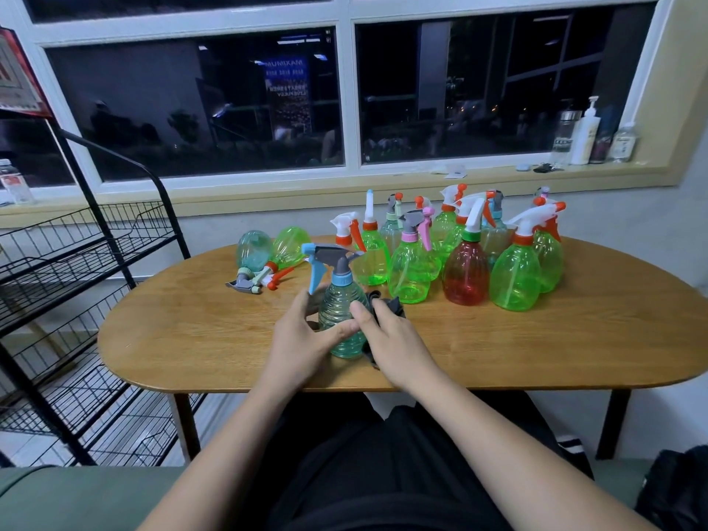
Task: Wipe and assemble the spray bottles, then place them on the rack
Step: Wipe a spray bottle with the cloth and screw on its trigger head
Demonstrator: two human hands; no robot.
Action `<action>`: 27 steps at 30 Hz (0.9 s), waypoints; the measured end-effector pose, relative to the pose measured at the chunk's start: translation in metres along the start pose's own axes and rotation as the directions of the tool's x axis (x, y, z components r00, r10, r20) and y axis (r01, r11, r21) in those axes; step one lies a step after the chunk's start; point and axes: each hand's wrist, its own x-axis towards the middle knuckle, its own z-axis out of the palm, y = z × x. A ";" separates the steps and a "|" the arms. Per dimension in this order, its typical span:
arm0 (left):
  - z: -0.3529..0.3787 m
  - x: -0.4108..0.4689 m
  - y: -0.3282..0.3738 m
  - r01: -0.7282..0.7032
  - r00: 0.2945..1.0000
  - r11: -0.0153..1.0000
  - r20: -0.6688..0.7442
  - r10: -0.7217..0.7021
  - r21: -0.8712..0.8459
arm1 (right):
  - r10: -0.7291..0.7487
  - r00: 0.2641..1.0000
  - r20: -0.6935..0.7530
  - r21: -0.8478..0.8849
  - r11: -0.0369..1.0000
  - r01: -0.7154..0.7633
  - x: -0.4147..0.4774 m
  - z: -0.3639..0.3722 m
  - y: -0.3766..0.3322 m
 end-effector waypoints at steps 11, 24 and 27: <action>0.003 0.000 0.004 -0.085 0.996 0.994 -0.006 0.086 0.072 | -0.295 0.954 -0.059 -0.052 0.955 0.292 -0.015 0.001 0.000; 0.003 -0.005 0.011 -0.061 0.998 0.998 -0.006 0.061 0.020 | -0.162 0.985 -0.063 0.017 0.986 0.163 -0.009 -0.001 -0.003; 0.005 -0.006 0.012 -0.085 0.996 0.996 0.010 0.085 0.037 | -0.260 0.963 -0.075 -0.054 0.965 0.257 -0.015 0.000 -0.002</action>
